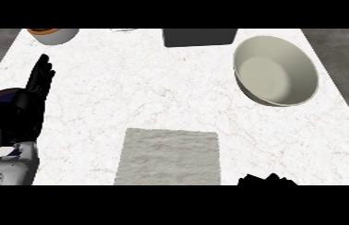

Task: Pick the sweet potato from the placemat and place it in the bowl

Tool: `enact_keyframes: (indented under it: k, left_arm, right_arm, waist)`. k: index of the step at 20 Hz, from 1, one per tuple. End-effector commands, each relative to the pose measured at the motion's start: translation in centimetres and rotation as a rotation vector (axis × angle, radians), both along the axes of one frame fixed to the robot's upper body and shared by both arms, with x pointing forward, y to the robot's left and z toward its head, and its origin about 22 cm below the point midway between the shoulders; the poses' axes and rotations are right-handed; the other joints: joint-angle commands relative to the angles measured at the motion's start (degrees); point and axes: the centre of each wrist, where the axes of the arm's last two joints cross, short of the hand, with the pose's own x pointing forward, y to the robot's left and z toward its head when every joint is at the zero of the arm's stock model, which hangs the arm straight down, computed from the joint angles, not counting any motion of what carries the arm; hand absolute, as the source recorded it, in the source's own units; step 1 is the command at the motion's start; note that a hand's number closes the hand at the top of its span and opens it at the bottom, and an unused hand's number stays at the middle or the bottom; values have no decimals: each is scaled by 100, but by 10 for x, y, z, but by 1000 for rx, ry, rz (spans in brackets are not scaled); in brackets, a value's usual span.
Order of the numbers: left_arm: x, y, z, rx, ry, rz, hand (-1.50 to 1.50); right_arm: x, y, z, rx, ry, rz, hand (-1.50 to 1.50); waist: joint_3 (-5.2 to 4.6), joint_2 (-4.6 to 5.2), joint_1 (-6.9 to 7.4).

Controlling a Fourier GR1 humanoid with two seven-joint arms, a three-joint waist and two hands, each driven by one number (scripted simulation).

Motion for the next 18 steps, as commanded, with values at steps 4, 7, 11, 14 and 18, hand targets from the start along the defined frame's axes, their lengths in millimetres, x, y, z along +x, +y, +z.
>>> enact_keyframes:
  k: [4,7,11,14,18]
  left_arm:
    - [5,-16,-1,3,-20,-61,0]
    - [13,-16,-9,-2,-9,-36,0]
    - [9,-26,-2,14,-29,-74,0]
    - [13,-26,3,-30,-13,-77,0]
    - [20,-26,1,-11,-26,-92,0]
  right_arm:
    - [36,-52,25,135,-5,-205,150]
    - [72,-81,13,177,-25,-265,150]
    - [115,-98,11,253,-36,-309,150]
    - [138,-115,1,193,-91,-338,150]
    - [177,-144,-3,116,-199,-414,150]
  waist:
    - [-2,78,340]
    - [-2,88,354]
    - [-2,89,442]
    - [-4,79,425]
    - [-2,104,480]
